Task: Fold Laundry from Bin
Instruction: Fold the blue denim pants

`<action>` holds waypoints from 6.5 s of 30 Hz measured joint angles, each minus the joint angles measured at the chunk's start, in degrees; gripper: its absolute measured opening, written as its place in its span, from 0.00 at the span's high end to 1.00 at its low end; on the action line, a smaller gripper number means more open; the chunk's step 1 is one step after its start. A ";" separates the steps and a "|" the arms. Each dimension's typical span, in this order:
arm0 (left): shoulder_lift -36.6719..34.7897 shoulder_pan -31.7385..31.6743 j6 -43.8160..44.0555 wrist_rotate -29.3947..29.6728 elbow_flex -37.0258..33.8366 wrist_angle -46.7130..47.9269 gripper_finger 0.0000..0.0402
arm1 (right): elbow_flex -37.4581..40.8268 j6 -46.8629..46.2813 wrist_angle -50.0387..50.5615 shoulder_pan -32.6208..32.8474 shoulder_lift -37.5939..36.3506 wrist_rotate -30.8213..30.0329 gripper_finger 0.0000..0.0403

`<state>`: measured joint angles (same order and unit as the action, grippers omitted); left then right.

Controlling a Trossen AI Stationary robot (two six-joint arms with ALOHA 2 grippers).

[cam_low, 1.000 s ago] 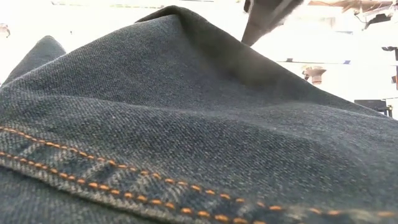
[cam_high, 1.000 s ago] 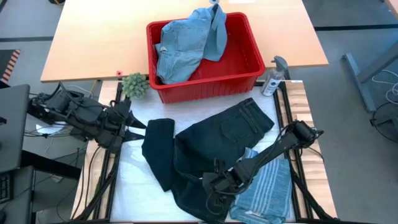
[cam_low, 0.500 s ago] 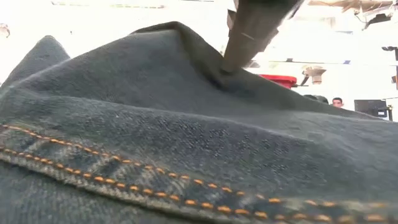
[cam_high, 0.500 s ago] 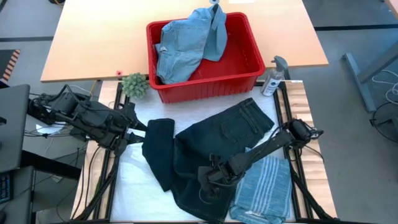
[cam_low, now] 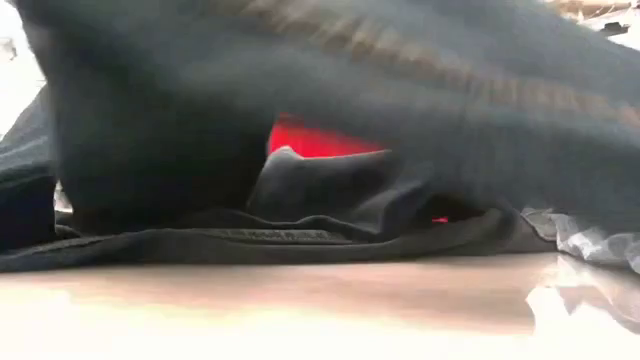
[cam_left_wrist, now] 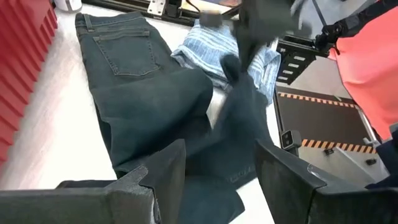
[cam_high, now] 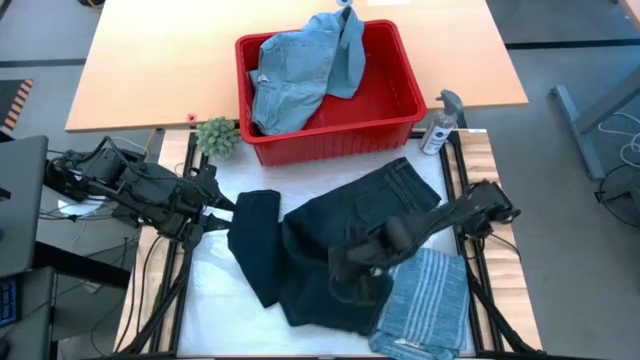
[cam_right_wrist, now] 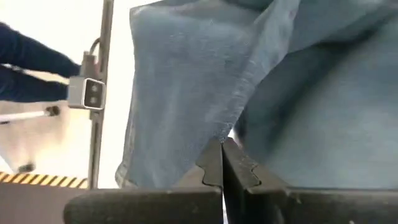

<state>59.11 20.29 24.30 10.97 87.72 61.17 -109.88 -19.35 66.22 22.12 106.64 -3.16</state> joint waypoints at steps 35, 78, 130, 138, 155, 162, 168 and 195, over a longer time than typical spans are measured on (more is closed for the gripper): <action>2.11 5.62 35.72 25.31 -2.61 29.40 0.56 | -6.47 14.20 15.78 -30.53 -8.10 11.38 0.36; -8.02 -52.04 16.86 -18.07 -40.06 -6.22 0.55 | -6.50 13.90 14.31 -24.77 -13.59 4.55 0.37; -14.75 -51.85 19.47 -27.09 -40.24 3.15 0.79 | -6.50 13.17 14.76 -24.87 -13.54 4.55 0.37; -11.10 -51.30 18.55 -27.07 -40.24 -3.77 0.40 | -6.50 9.81 14.37 -24.88 -13.54 4.59 0.37; -10.89 -53.92 38.57 -37.48 -64.30 -32.73 0.27 | -6.47 2.85 13.61 -25.76 -13.54 4.55 0.37; -10.96 -53.94 48.34 -39.37 -71.68 -51.59 0.31 | -6.47 1.14 11.64 -27.13 -13.54 4.54 0.37; -10.99 -53.96 52.45 -40.38 -71.74 -57.23 0.64 | -6.47 0.99 11.30 -27.18 -13.54 4.24 0.37; -34.73 -47.28 45.18 -40.16 -55.76 -66.72 1.00 | 25.10 -10.34 -61.23 -21.76 -13.52 -4.54 0.37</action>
<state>24.38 -26.98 69.48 -29.19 31.97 -5.56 -84.79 -29.68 4.99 0.36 93.12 -7.70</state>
